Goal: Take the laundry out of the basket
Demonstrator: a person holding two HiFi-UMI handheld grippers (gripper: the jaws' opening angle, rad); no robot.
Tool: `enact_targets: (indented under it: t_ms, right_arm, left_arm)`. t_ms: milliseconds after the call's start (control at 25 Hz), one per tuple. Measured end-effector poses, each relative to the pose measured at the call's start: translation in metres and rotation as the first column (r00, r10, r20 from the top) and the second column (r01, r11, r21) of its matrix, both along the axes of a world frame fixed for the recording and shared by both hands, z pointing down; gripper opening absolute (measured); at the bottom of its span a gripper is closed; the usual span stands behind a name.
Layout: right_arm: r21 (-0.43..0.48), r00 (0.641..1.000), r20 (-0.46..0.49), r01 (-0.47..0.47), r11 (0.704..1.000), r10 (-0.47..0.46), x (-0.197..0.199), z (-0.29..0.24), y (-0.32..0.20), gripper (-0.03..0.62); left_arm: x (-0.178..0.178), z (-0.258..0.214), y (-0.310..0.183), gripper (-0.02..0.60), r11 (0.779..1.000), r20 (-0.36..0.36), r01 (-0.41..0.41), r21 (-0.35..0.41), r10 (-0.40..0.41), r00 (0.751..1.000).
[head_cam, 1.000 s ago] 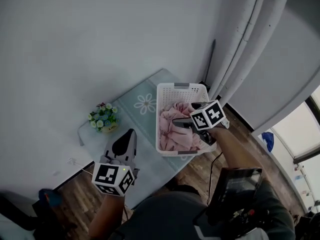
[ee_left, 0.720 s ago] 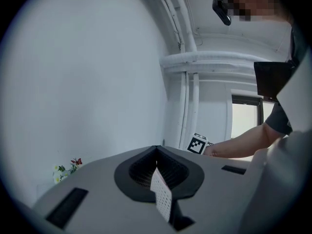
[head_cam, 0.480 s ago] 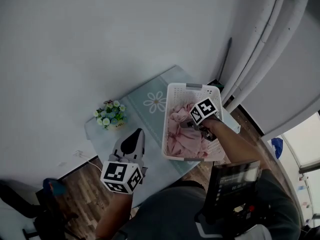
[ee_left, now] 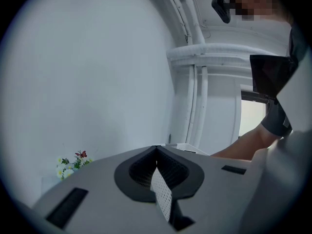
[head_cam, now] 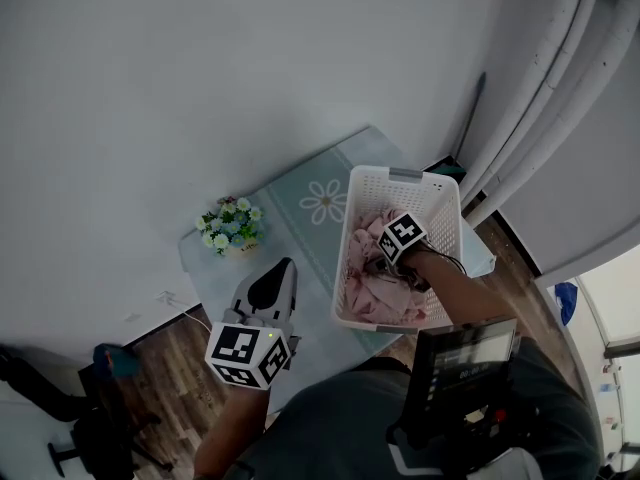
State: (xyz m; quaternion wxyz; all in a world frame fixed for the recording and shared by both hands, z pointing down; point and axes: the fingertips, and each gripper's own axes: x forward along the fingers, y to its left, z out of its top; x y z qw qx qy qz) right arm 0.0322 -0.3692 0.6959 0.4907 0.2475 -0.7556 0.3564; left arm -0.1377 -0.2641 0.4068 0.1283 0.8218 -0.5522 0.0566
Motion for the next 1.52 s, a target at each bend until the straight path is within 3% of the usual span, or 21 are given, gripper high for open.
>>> enact_targets:
  t_ms: [160, 440, 640, 880, 1120, 1320, 1520]
  right_arm:
    - [-0.018, 0.998, 0.027, 0.062, 0.998, -0.061, -0.011, 0.008, 0.001, 0.525]
    - [0.034, 0.99, -0.052, 0.133, 0.991, -0.131, -0.016, 0.02, -0.001, 0.525]
    - [0.047, 0.987, -0.042, 0.158, 0.986, -0.156, -0.019, 0.019, 0.003, 0.522]
    - [0.069, 0.983, -0.023, 0.181, 0.981, -0.18, -0.024, 0.015, 0.008, 0.406]
    - [0.067, 0.989, 0.01, 0.149, 0.987, -0.15, -0.024, 0.011, 0.016, 0.326]
    - [0.01, 0.989, 0.144, 0.027, 1.0, -0.028, -0.021, -0.01, 0.015, 0.284]
    - [0.066, 0.977, 0.214, -0.006, 0.998, -0.009, -0.023, -0.05, 0.012, 0.275]
  left_arm:
    - [-0.006, 0.009, -0.005, 0.009, 1.0, 0.007, 0.012, -0.027, -0.011, 1.0]
    - [-0.007, 0.028, -0.013, 0.009, 0.998, 0.005, 0.009, -0.068, -0.009, 1.0]
    - [0.001, 0.034, -0.015, 0.009, 0.996, 0.0, -0.025, -0.084, 0.025, 1.0]
    - [0.003, 0.031, -0.015, 0.009, 0.995, 0.006, -0.041, -0.087, 0.042, 0.999]
    - [-0.004, 0.015, -0.007, 0.009, 0.997, 0.017, -0.048, -0.057, 0.049, 0.999]
    - [-0.016, 0.002, 0.005, 0.009, 0.999, 0.002, -0.041, -0.032, 0.041, 0.999]
    - [-0.026, -0.01, 0.016, 0.009, 1.0, -0.011, -0.029, 0.004, 0.029, 1.0]
